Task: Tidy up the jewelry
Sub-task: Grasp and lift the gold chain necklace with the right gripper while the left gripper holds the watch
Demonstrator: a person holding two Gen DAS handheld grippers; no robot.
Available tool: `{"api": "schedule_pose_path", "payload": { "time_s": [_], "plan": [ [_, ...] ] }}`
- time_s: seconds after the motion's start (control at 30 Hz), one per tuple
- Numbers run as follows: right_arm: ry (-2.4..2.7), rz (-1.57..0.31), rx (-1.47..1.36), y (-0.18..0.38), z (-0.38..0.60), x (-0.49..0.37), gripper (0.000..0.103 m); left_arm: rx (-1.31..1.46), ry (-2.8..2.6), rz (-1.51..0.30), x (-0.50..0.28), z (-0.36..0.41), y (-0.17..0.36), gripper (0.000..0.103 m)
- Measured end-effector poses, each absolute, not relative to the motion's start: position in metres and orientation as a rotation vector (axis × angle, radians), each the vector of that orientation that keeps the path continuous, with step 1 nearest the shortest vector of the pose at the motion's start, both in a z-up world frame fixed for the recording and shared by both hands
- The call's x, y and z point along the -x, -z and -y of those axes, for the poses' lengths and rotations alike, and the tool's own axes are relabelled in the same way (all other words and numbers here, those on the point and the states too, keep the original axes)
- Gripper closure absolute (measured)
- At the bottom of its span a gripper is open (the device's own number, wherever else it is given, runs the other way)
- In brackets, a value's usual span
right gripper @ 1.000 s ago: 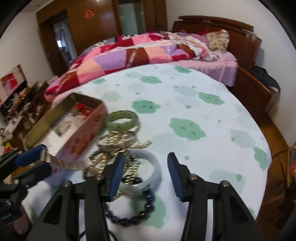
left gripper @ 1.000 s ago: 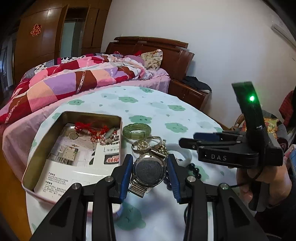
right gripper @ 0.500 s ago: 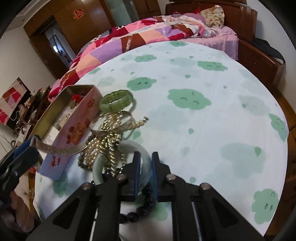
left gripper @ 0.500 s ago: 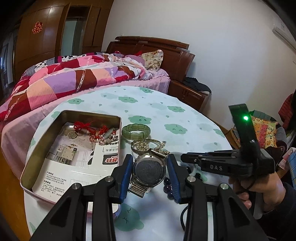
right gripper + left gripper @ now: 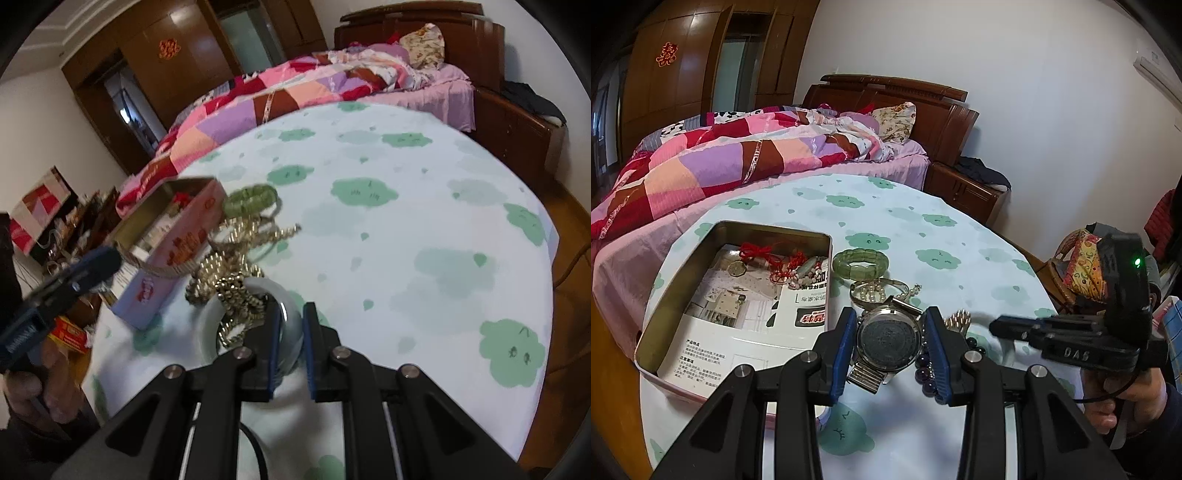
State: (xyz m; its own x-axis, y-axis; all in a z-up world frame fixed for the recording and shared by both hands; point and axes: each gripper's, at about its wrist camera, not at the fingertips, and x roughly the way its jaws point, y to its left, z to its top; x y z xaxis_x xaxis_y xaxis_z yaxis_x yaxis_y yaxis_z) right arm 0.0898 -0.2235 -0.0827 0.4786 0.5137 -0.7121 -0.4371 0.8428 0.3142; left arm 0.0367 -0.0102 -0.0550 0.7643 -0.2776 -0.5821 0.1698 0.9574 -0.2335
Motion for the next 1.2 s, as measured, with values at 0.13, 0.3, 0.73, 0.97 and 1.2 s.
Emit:
{"api": "schedule_pose_path", "payload": {
  "time_s": [0.13,0.3,0.73,0.97,1.2],
  "plan": [
    [-0.606,-0.862,-0.139,0.071,0.228,-0.091,0.089,0.169,0.244,-0.659,-0.037,0.010,0.055,0.064],
    [-0.590,-0.862,-0.099,0.072,0.229,-0.091,0.089,0.172,0.246,-0.662,-0.036,0.011,0.055,0.064],
    [-0.569,-0.887,-0.065,0.076,0.230,-0.102,0.060,0.171,0.250,-0.667,-0.037,0.013,0.055,0.064],
    [-0.623,-0.968,-0.029,0.090,0.200,-0.120,0.064,0.173,0.256,-0.670,-0.036,0.013,0.056,0.064],
    [-0.618,-0.893,0.045,0.073,0.193,-0.105,0.091,0.178,0.255,-0.657,-0.035,0.012,0.053,0.064]
  ]
}}
